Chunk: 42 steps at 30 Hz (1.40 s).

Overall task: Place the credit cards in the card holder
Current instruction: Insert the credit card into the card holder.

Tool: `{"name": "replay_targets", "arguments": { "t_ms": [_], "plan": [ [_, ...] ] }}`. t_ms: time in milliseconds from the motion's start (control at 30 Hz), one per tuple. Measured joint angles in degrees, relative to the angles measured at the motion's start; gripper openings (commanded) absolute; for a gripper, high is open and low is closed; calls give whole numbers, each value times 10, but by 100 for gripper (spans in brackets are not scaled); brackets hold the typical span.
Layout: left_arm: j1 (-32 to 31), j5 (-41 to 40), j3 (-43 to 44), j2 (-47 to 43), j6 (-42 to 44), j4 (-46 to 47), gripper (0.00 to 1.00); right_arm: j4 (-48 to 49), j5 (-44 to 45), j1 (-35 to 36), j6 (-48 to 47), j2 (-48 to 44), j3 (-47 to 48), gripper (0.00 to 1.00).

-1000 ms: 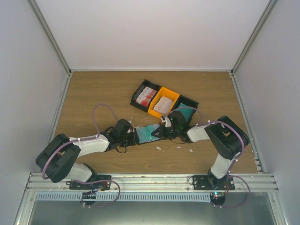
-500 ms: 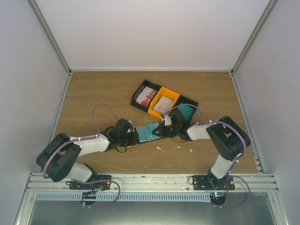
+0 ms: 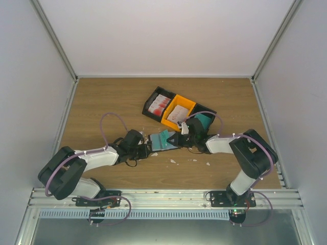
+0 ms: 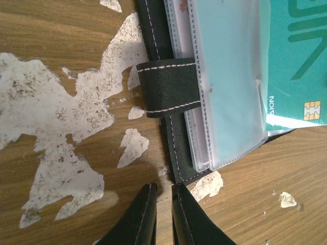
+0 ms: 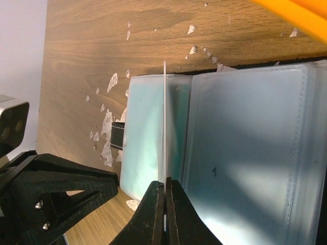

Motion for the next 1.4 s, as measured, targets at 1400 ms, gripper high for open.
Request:
{"name": "replay_targets", "arguments": {
  "t_ms": [1400],
  "plan": [
    [16,-6,7,32,10,54,14,81,-63,29,65,110,35,7]
  ]
}}
